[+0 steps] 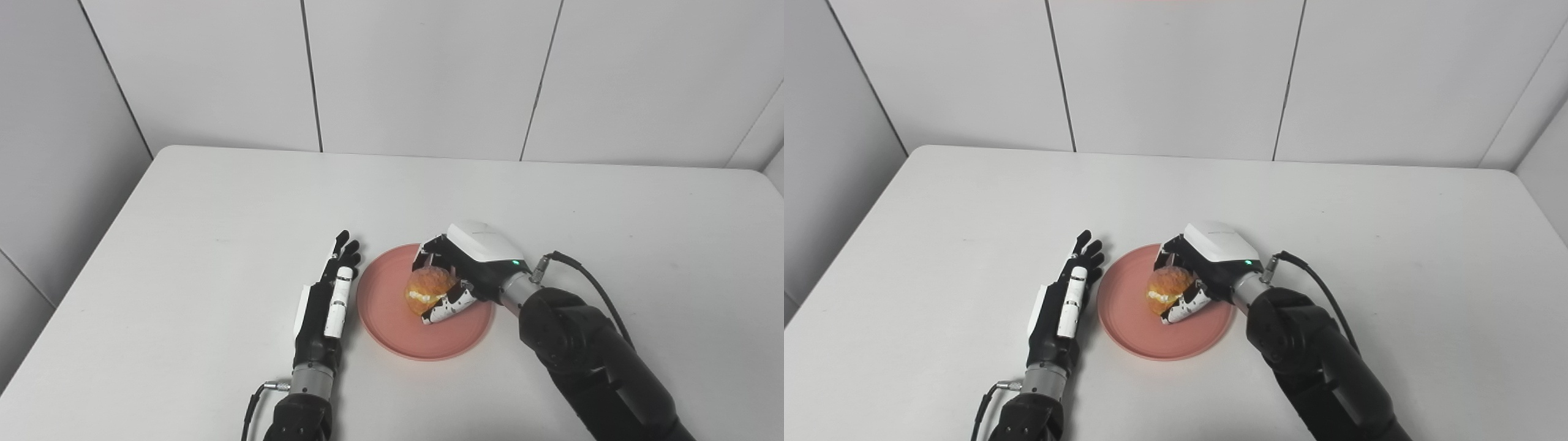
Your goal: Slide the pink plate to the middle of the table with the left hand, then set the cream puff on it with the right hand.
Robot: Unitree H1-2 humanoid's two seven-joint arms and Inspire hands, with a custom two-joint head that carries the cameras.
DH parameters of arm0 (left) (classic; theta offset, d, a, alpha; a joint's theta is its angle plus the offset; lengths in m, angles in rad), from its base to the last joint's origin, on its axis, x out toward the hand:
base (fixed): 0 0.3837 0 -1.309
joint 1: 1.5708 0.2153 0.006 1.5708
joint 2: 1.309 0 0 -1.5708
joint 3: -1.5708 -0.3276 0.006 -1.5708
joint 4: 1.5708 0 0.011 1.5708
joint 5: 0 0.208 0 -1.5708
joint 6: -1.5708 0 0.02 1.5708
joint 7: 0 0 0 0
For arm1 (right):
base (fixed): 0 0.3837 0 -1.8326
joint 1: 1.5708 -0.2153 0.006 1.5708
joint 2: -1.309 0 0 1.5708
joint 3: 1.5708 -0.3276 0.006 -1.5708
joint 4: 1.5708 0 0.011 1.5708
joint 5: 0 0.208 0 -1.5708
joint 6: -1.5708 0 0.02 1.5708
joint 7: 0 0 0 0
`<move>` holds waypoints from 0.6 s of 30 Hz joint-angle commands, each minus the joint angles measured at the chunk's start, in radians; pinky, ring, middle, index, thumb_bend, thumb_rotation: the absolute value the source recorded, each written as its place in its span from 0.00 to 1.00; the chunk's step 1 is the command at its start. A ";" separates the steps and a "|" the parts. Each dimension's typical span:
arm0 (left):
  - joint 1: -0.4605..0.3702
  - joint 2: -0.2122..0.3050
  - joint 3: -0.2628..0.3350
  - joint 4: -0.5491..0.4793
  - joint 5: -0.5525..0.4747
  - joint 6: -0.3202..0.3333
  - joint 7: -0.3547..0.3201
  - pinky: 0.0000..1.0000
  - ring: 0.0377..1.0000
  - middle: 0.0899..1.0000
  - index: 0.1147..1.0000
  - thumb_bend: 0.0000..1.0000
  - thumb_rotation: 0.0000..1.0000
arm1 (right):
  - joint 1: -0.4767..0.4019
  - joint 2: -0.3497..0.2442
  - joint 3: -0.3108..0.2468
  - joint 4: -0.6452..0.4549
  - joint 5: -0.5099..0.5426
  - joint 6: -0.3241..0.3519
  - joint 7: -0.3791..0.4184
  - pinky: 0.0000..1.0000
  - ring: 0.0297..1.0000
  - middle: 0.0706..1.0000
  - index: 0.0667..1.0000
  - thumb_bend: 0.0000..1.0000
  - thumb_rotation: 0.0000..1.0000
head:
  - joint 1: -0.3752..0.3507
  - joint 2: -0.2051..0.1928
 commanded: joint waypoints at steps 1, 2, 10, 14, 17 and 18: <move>0.003 -0.022 -0.031 0.019 -0.010 0.041 -0.031 0.92 0.93 0.93 0.93 0.42 1.00 | -0.021 0.000 -0.023 -0.043 0.023 -0.028 0.002 0.50 0.61 0.65 0.61 0.63 0.10 | 0.001 0.001; 0.004 -0.021 -0.031 0.019 -0.009 0.041 -0.031 0.93 0.93 0.93 0.93 0.42 1.00 | -0.021 0.000 -0.028 -0.046 0.034 -0.024 0.009 0.51 0.62 0.67 0.67 0.67 0.11 | 0.001 0.002; 0.004 -0.021 -0.032 0.019 -0.013 0.038 -0.034 0.93 0.93 0.94 0.93 0.42 1.00 | -0.014 -0.007 -0.038 -0.073 0.016 -0.030 0.000 0.48 0.70 0.85 0.87 0.78 0.26 | -0.006 0.004; 0.003 -0.020 -0.032 0.020 -0.009 0.039 -0.032 0.93 0.93 0.94 0.92 0.42 1.00 | -0.015 -0.014 -0.042 -0.085 0.012 -0.030 0.009 0.50 0.76 0.88 0.91 0.81 0.33 | -0.006 0.004; 0.002 -0.019 -0.032 0.020 -0.009 0.037 -0.031 0.92 0.93 0.93 0.92 0.42 1.00 | -0.017 -0.018 -0.044 -0.095 0.013 -0.025 0.021 0.54 0.80 0.91 0.94 0.84 0.41 | -0.007 0.005; 0.002 -0.018 -0.031 0.020 -0.009 0.036 -0.032 0.92 0.93 0.93 0.92 0.42 1.00 | -0.017 -0.020 -0.045 -0.098 0.014 -0.023 0.025 0.54 0.80 0.91 0.94 0.84 0.41 | -0.007 0.005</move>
